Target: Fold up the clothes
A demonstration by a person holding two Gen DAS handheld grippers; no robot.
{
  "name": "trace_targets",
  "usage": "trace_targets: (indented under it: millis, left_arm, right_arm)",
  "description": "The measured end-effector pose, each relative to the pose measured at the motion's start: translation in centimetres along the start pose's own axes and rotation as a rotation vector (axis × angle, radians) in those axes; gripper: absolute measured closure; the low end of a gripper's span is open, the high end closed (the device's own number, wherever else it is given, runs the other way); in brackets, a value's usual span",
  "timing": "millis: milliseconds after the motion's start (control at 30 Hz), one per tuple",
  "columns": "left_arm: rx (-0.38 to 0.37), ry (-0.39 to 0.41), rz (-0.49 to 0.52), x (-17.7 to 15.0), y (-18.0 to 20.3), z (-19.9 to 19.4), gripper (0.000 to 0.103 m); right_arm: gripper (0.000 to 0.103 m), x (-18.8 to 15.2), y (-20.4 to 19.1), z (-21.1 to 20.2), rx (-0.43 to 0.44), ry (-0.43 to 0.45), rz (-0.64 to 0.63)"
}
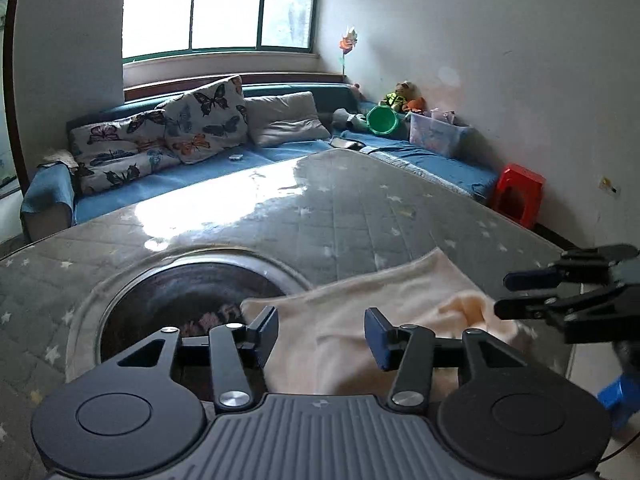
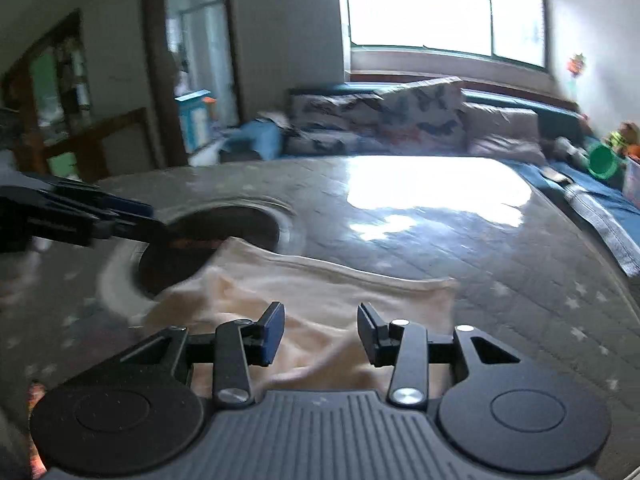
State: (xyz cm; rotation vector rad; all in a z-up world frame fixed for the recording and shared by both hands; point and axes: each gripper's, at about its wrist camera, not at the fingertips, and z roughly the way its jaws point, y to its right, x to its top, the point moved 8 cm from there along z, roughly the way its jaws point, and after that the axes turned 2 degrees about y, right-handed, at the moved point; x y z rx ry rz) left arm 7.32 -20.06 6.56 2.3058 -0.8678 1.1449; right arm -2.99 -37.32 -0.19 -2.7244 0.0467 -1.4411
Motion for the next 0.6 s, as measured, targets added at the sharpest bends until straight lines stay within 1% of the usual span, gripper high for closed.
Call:
trace_targets:
  millis: [33,100,167,300,367,400,433,467,500,533,600]
  left_arm:
    - [0.001,-0.024,-0.012,0.3,0.2,1.1,0.045]
    - [0.013,-0.076,-0.043,0.5,0.2,3.3,0.044]
    - [0.023,-0.136,-0.084,0.5,-0.1,5.7,0.042]
    - [-0.005,-0.255,-0.179,-0.6,-0.9,8.8,0.040]
    - [-0.029,-0.282,-0.194,-1.4,-1.0,9.2,0.043]
    - [-0.041,-0.288,-0.191,-1.8,-1.0,9.1,0.048]
    - [-0.053,-0.297,-0.190,-2.1,-1.0,8.9,0.069]
    - [-0.063,-0.304,-0.193,-2.5,-1.1,8.5,0.084]
    - [-0.067,-0.303,-0.195,-2.8,-1.3,8.1,0.088]
    - [-0.067,-0.296,-0.195,-2.9,-1.4,7.6,0.093]
    - [-0.060,-0.275,-0.194,-3.3,-1.7,6.6,0.094]
  right_arm:
    - [0.062,-0.1,0.7,0.8,-0.017,-0.013,0.013]
    - [0.062,-0.5,2.2,2.3,-0.049,-0.049,0.041]
    - [0.062,-1.2,2.9,3.3,-0.057,-0.081,0.071]
    - [0.062,-2.6,3.8,4.0,-0.052,-0.123,0.104]
    - [0.063,-3.4,3.8,3.9,-0.042,-0.141,0.097]
    - [0.065,-3.7,3.8,3.9,-0.039,-0.149,0.092]
    - [0.068,-3.9,3.8,3.7,-0.036,-0.152,0.090]
    - [0.075,-4.2,3.7,3.5,-0.034,-0.154,0.087]
    - [0.080,-4.3,3.8,3.3,-0.031,-0.155,0.091]
    - [0.083,-4.3,3.9,3.0,-0.027,-0.155,0.095]
    - [0.092,-4.4,3.9,2.3,-0.039,-0.141,0.097]
